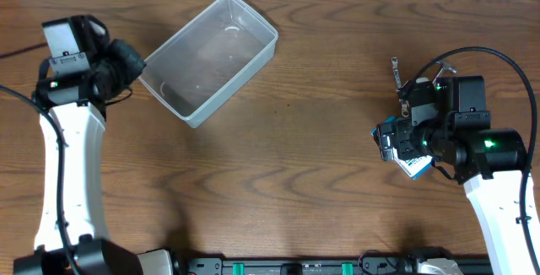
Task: Pack container
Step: 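Drag the clear container with the left gripper toward table center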
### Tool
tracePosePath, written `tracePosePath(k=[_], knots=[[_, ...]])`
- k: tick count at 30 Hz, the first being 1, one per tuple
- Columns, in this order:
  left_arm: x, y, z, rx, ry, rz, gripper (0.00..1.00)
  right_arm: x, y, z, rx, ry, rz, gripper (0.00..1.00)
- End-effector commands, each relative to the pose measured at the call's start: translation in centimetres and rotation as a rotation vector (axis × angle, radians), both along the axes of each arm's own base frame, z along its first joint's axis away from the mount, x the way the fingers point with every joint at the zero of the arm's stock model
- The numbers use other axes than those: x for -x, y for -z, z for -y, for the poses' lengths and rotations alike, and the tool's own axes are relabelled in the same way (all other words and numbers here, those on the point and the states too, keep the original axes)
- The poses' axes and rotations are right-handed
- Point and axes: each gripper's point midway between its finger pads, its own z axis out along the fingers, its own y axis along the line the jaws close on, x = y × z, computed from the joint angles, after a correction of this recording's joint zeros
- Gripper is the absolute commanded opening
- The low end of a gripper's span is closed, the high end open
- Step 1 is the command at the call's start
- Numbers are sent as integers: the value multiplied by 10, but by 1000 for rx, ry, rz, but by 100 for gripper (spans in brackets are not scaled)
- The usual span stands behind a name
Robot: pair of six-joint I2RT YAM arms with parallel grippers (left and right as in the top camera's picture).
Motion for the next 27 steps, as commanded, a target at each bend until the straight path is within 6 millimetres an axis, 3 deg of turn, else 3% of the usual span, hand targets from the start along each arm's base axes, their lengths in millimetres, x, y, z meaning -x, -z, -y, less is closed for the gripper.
tracePosePath(k=[1,5,10,14,19,23,27], knots=[[-7,-17,58,-23,285,73,6,-2,-10,-2,8,-18,38,98],[-9,-2,108,-80,483,69,6,-2,-10,-2,9,-18,37,98],[-34,30,147,-106,577,70,6,1,-8,-2,6,-20,21,97],[-63,53,163,-142,584,109,6,7,-6,-2,3,-21,-5,97],[-83,84,173,-92,541,91,6,13,-3,-2,1,-19,-34,97],[-87,112,175,-51,509,34,6,17,-2,-2,0,-13,-47,96],[-77,124,194,8,570,0,6,18,-4,-2,0,-13,-41,96]])
